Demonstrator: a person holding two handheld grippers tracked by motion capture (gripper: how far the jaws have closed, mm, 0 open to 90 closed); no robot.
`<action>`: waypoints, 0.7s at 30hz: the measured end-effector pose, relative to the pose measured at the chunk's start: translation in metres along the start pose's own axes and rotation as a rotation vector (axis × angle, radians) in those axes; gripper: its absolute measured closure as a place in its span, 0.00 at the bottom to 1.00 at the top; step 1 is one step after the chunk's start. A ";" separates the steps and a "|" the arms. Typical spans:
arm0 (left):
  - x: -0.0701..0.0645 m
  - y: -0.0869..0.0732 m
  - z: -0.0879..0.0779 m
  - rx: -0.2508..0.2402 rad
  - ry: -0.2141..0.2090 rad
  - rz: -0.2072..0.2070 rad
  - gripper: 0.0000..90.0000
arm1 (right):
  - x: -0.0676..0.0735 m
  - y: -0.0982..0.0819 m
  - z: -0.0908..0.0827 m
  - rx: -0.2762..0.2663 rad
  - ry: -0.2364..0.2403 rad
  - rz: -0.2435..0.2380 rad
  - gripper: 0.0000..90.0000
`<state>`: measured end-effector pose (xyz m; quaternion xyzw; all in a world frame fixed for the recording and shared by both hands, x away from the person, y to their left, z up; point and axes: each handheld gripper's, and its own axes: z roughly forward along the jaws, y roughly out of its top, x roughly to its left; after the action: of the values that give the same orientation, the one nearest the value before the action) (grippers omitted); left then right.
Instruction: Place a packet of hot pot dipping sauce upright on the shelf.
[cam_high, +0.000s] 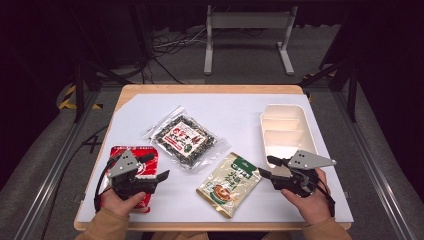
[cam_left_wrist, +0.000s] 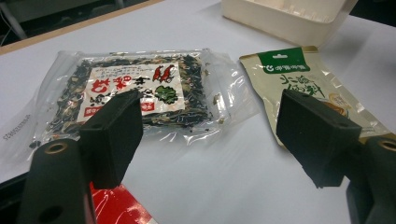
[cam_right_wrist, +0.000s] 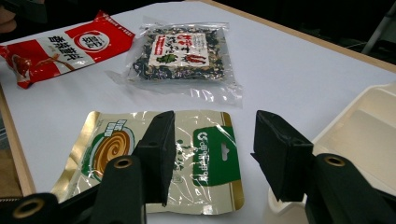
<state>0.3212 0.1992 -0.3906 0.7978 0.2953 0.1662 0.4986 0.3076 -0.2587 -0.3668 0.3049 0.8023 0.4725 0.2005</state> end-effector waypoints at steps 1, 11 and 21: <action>0.000 0.000 0.000 0.001 0.002 0.004 0.26 | 0.000 0.002 0.000 0.002 -0.001 -0.003 0.56; -0.001 0.000 0.002 0.009 0.004 0.010 0.26 | -0.009 0.013 0.004 0.106 0.016 0.065 0.59; 0.000 -0.001 0.002 0.013 0.009 0.007 0.26 | -0.014 0.031 0.021 0.248 0.000 0.070 0.56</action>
<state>0.3223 0.1981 -0.3919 0.8014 0.2957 0.1697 0.4914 0.3402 -0.2436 -0.3494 0.3550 0.8434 0.3765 0.1446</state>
